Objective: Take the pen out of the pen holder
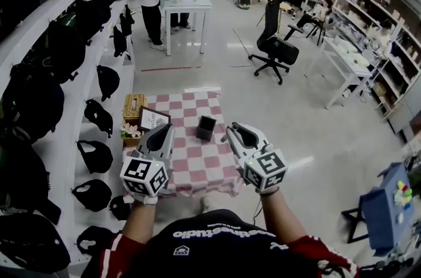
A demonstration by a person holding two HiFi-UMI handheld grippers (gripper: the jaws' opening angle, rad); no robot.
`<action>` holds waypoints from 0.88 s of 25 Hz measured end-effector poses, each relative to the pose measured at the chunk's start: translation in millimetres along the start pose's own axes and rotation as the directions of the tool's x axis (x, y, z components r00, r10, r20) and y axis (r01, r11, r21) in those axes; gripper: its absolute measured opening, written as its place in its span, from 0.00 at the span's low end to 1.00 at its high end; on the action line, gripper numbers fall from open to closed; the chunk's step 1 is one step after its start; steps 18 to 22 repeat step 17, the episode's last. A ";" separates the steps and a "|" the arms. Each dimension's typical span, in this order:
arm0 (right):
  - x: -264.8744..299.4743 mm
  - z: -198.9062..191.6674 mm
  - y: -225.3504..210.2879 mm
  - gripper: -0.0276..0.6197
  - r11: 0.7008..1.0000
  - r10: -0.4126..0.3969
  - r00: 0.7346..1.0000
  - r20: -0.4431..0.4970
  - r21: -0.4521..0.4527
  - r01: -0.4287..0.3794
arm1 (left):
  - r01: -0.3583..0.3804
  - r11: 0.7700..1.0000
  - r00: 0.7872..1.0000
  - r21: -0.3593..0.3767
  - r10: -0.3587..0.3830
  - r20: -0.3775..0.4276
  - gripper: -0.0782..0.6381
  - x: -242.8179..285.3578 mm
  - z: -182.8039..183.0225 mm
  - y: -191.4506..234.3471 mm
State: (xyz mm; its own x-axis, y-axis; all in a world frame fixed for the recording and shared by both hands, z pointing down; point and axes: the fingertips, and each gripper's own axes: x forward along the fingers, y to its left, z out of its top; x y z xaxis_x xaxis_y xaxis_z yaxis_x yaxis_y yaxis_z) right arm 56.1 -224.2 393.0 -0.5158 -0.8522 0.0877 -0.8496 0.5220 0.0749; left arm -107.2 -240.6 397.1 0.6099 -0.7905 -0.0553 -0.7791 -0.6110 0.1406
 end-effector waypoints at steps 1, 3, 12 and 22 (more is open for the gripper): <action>-0.4 0.5 0.3 0.16 1.000 -0.001 1.000 0.002 0.000 0.001 | 0.001 1.000 1.000 0.000 -0.001 0.000 0.12 -0.3 0.0 -0.3; -0.9 1.4 0.9 0.16 1.000 -0.003 1.000 0.006 0.000 0.003 | 0.002 1.000 1.000 0.000 -0.002 0.000 0.12 -0.6 -0.1 -0.5; -1.6 1.8 1.4 0.16 1.000 -0.010 1.000 0.008 0.008 0.010 | 0.007 1.000 1.000 -0.001 -0.007 0.001 0.12 -1.0 0.0 -0.5; -0.5 0.6 2.2 0.16 1.000 -0.010 1.000 0.008 0.004 0.010 | 0.004 1.000 1.000 -0.004 -0.004 0.004 0.12 -1.7 -0.6 2.1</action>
